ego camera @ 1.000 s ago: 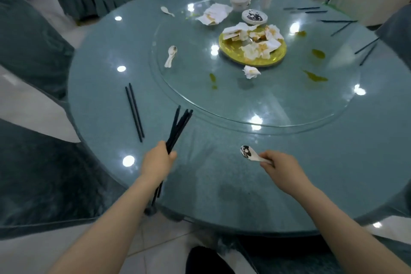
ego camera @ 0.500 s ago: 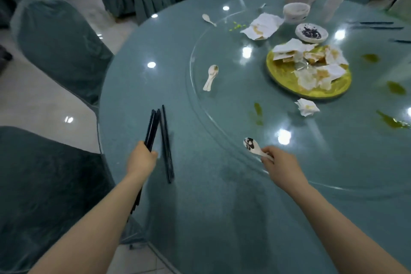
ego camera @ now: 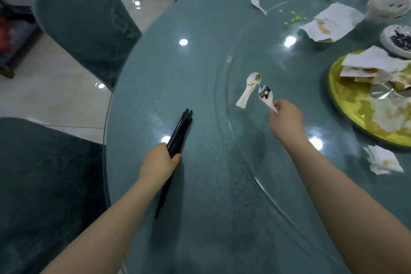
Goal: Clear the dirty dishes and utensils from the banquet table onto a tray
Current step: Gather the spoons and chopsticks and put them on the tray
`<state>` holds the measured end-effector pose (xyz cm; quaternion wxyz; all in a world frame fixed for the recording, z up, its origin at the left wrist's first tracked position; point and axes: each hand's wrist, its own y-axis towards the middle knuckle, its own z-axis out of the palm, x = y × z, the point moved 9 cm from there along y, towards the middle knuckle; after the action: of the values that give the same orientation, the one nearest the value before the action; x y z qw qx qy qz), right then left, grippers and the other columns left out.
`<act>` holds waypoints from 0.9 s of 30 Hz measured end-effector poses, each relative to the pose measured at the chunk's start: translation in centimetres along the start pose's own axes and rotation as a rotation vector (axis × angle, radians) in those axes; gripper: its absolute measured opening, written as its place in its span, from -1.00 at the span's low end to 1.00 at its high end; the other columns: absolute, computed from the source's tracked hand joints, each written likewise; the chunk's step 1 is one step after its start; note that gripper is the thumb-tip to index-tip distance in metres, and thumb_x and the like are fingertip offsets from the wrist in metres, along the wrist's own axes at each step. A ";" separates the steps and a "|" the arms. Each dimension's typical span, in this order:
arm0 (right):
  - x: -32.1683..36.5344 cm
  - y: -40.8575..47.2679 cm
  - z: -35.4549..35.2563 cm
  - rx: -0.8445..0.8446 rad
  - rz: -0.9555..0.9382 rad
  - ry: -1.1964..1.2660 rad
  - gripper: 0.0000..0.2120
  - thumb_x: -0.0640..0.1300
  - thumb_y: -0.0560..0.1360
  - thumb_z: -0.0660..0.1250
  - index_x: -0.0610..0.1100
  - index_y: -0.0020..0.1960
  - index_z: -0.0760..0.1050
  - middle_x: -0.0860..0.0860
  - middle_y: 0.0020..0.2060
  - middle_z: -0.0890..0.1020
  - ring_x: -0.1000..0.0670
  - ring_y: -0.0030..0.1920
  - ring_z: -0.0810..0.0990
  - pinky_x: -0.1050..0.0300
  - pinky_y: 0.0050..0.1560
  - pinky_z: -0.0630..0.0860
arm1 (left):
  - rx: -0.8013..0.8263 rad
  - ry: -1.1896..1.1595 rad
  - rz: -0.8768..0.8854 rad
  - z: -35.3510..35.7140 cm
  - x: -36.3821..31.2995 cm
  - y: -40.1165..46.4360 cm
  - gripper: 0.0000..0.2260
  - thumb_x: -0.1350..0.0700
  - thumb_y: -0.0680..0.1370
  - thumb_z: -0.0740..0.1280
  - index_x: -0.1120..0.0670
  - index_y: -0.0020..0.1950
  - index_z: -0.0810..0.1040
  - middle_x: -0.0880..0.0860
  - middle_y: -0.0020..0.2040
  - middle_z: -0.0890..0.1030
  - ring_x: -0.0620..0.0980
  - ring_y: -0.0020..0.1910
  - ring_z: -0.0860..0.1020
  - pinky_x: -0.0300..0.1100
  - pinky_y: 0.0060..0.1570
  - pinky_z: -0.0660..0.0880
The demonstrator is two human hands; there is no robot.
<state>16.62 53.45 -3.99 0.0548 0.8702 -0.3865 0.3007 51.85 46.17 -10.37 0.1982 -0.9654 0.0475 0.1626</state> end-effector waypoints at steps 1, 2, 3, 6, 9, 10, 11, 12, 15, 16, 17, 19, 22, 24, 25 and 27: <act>0.7 1.2 0.2 -0.008 -0.001 0.005 -0.73 -0.27 0.50 0.15 -0.15 0.12 0.53 -0.18 -0.04 0.62 -0.21 -0.03 0.52 0.15 -0.19 0.29 | 0.009 0.019 -0.003 0.0 -0.1 0.2 -0.75 -0.06 0.50 0.32 0.10 -0.02 0.45 0.03 -0.24 0.54 0.03 -0.29 0.51 -0.13 -0.35 0.45; 1.4 2.3 0.5 -0.007 -0.001 0.005 -0.74 -0.29 0.48 0.14 -0.17 0.07 0.54 -0.19 -0.09 0.61 -0.21 -0.05 0.52 0.15 -0.22 0.28 | 0.011 0.035 -0.009 -0.1 -0.1 0.4 -0.77 -0.05 0.48 0.32 0.09 -0.03 0.44 0.02 -0.25 0.53 0.01 -0.31 0.49 -0.14 -0.37 0.42; 2.0 3.3 1.0 0.000 0.000 -0.003 -0.76 -0.32 0.46 0.13 -0.18 0.00 0.54 -0.18 -0.16 0.58 -0.22 -0.10 0.52 0.15 -0.26 0.26 | 0.009 0.049 -0.014 -0.2 -0.2 0.6 -0.79 -0.04 0.46 0.32 0.08 -0.06 0.44 0.01 -0.26 0.51 -0.01 -0.33 0.48 -0.16 -0.40 0.38; 3.2 5.7 2.5 0.029 0.027 -0.049 -0.81 -0.36 0.43 0.12 -0.25 -0.10 0.50 -0.17 -0.24 0.51 -0.23 -0.17 0.50 0.13 -0.34 0.22 | -0.021 0.089 -0.015 -0.4 -0.3 1.1 -0.81 -0.03 0.43 0.31 0.05 -0.11 0.40 -0.04 -0.31 0.45 -0.08 -0.40 0.40 -0.20 -0.49 0.25; 4.1 7.1 3.8 0.004 0.053 -0.044 -0.76 -0.18 0.54 0.15 -0.32 0.01 0.51 -0.27 -0.02 0.57 -0.24 -0.05 0.51 0.12 -0.20 0.28 | -0.033 0.132 0.006 -0.3 -0.3 1.3 -0.77 -0.10 0.48 0.29 0.03 -0.10 0.35 -0.07 -0.31 0.37 -0.06 -0.40 0.37 -0.18 -0.44 0.25; 4.4 7.2 4.1 -0.007 0.054 -0.058 -0.67 -0.07 0.58 0.12 -0.33 0.05 0.50 -0.28 0.05 0.55 -0.22 -0.06 0.48 0.08 -0.17 0.28 | -0.031 0.151 0.012 -0.2 -0.3 1.3 -0.73 -0.14 0.50 0.29 0.03 -0.09 0.33 -0.05 -0.29 0.38 -0.02 -0.36 0.39 -0.16 -0.40 0.28; 4.7 7.3 4.5 -0.015 0.057 -0.076 -0.57 0.02 0.60 0.09 -0.34 0.07 0.49 -0.27 0.10 0.52 -0.19 -0.08 0.44 0.04 -0.13 0.30 | -0.025 0.169 0.020 -0.2 -0.3 1.4 -0.70 -0.16 0.51 0.28 0.04 -0.09 0.31 -0.03 -0.25 0.41 0.03 -0.31 0.42 -0.14 -0.35 0.31; 4.9 7.2 4.9 -0.019 0.058 -0.094 -0.52 0.08 0.60 0.08 -0.34 0.10 0.48 -0.27 0.13 0.49 -0.18 -0.05 0.43 0.01 -0.05 0.34 | -0.017 0.182 0.030 -0.1 -0.3 1.4 -0.69 -0.17 0.52 0.27 0.05 -0.08 0.31 0.01 -0.20 0.45 0.08 -0.25 0.46 -0.13 -0.30 0.32; 5.7 6.7 5.9 -0.002 0.013 -0.197 -0.54 0.05 0.57 0.19 -0.35 0.18 0.45 -0.28 0.22 0.37 -0.30 0.12 0.45 -0.04 0.17 0.38 | 0.013 0.186 0.054 0.1 -0.2 1.5 -0.72 -0.13 0.54 0.25 0.08 -0.05 0.34 0.09 -0.02 0.54 0.17 -0.07 0.55 -0.11 -0.23 0.35; 6.0 6.6 6.2 0.011 -0.009 -0.239 -0.60 -0.02 0.57 0.22 -0.35 0.19 0.44 -0.28 0.24 0.35 -0.32 0.14 0.44 -0.04 0.18 0.37 | 0.027 0.184 0.055 0.1 -0.2 1.6 -0.73 -0.11 0.54 0.25 0.08 -0.06 0.34 0.10 -0.01 0.55 0.17 -0.05 0.55 -0.11 -0.23 0.35; 6.1 6.5 6.4 0.023 -0.022 -0.272 -0.67 -0.10 0.56 0.22 -0.34 0.19 0.43 -0.28 0.25 0.33 -0.32 0.15 0.42 -0.03 0.16 0.37 | 0.042 0.180 0.055 0.1 -0.2 1.7 -0.74 -0.10 0.54 0.25 0.08 -0.06 0.35 0.10 0.00 0.55 0.17 -0.05 0.55 -0.11 -0.23 0.35; 6.1 6.2 6.5 0.040 -0.027 -0.319 -0.75 -0.26 0.53 0.19 -0.32 0.18 0.43 -0.27 0.26 0.33 -0.29 0.15 0.41 -0.01 0.12 0.38 | 0.065 0.169 0.062 0.0 -0.3 1.9 -0.75 -0.08 0.54 0.26 0.09 -0.04 0.38 0.10 -0.02 0.55 0.15 -0.09 0.55 -0.12 -0.24 0.36; 5.7 5.6 6.2 0.048 -0.051 -0.378 -0.75 -0.37 0.46 0.16 -0.30 0.12 0.46 -0.26 0.17 0.42 -0.25 0.14 0.40 0.03 0.05 0.37 | 0.080 0.185 0.087 -0.3 -0.5 1.8 -0.77 -0.07 0.55 0.26 0.07 -0.08 0.33 0.04 -0.09 0.48 0.06 -0.22 0.44 -0.12 -0.28 0.33; 5.8 5.0 6.2 0.063 -0.118 -0.433 -0.77 -0.39 0.43 0.16 -0.26 0.04 0.48 -0.26 0.06 0.52 -0.23 0.11 0.39 0.08 -0.06 0.28 | 0.081 0.211 0.102 -0.6 -0.6 1.4 -0.76 -0.08 0.55 0.26 0.07 -0.08 0.30 0.05 -0.07 0.49 0.07 -0.19 0.47 -0.11 -0.27 0.33; 5.7 4.8 6.2 0.070 -0.140 -0.452 -0.79 -0.39 0.43 0.15 -0.24 -0.01 0.48 -0.26 0.03 0.54 -0.23 0.09 0.39 0.09 -0.10 0.24 | 0.082 0.224 0.109 -0.7 -0.6 1.3 -0.76 -0.07 0.55 0.26 0.07 -0.08 0.30 0.06 -0.04 0.51 0.10 -0.14 0.51 -0.11 -0.25 0.34; 5.5 4.4 6.1 0.065 -0.148 -0.451 -0.80 -0.40 0.43 0.12 -0.22 -0.06 0.47 -0.26 -0.01 0.55 -0.23 0.07 0.40 0.11 -0.13 0.22 | 0.088 0.236 0.119 -0.8 -0.7 1.2 -0.77 -0.05 0.55 0.27 0.08 -0.07 0.30 0.07 -0.03 0.52 0.13 -0.08 0.54 -0.11 -0.24 0.34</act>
<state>19.26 44.86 -6.43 -0.0392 0.9426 -0.3143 0.1062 51.21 44.81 -9.83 0.2232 -0.9637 0.1348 0.0569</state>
